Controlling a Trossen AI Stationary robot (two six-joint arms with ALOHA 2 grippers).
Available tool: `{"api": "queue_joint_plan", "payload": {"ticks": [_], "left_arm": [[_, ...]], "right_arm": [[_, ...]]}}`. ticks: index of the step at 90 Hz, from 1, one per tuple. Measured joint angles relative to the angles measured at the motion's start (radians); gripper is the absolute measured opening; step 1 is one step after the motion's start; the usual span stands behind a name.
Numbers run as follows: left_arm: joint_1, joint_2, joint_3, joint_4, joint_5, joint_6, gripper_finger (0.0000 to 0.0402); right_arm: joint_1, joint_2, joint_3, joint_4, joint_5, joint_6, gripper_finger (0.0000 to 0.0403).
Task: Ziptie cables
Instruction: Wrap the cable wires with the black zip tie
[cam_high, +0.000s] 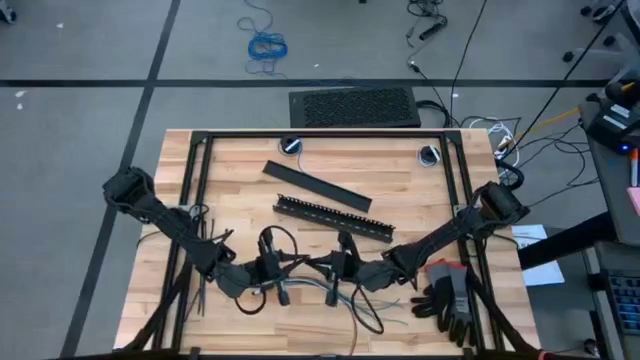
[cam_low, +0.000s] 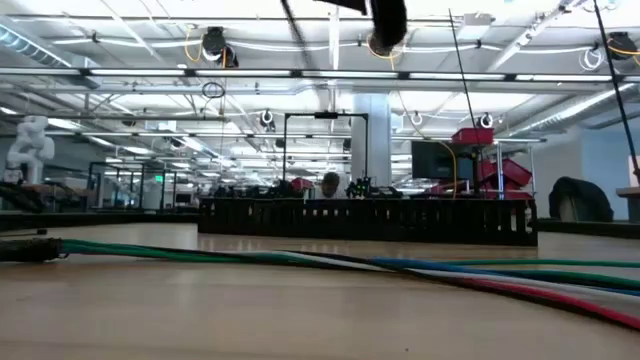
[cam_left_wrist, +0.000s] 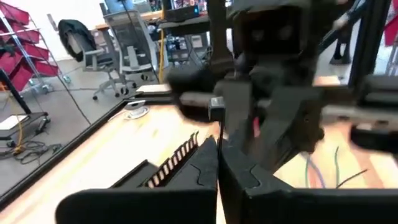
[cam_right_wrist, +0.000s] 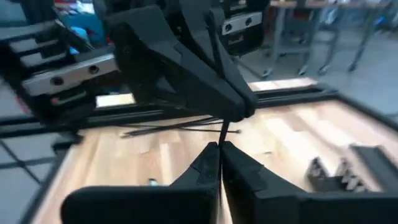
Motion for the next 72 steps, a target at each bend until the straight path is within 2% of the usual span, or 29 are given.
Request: {"api": "queue_joint_plan", "payload": {"ticks": [16, 30, 45, 60, 66, 72], "left_arm": [[-0.03, -0.07, 0.0, -0.12, -0.067, 0.016, 0.0001], [-0.053, -0.08, 0.0, -0.123, -0.078, -0.055, 0.0001], [-0.098, -0.079, 0.019, -0.127, -0.067, -0.131, 0.0], [-0.149, -0.116, 0.117, -0.119, -0.072, -0.029, 0.0], [-0.16, -0.128, 0.151, -0.12, -0.073, -0.006, 0.0], [-0.162, -0.128, 0.171, -0.123, -0.069, -0.028, 0.0]], "right_arm": [[0.073, 0.0, 0.0, 0.004, 0.14, -0.076, 0.0075], [0.135, -0.013, 0.0, 0.002, 0.29, -0.108, 0.0104], [0.229, -0.057, 0.0, 0.008, 0.443, -0.179, 0.0101], [0.333, -0.083, 0.001, 0.023, 0.618, -0.399, 0.0087], [0.345, -0.082, 0.001, -0.02, 0.628, -0.372, 0.0083], [0.337, -0.077, 0.001, -0.11, 0.579, -0.227, 0.0083]]}}
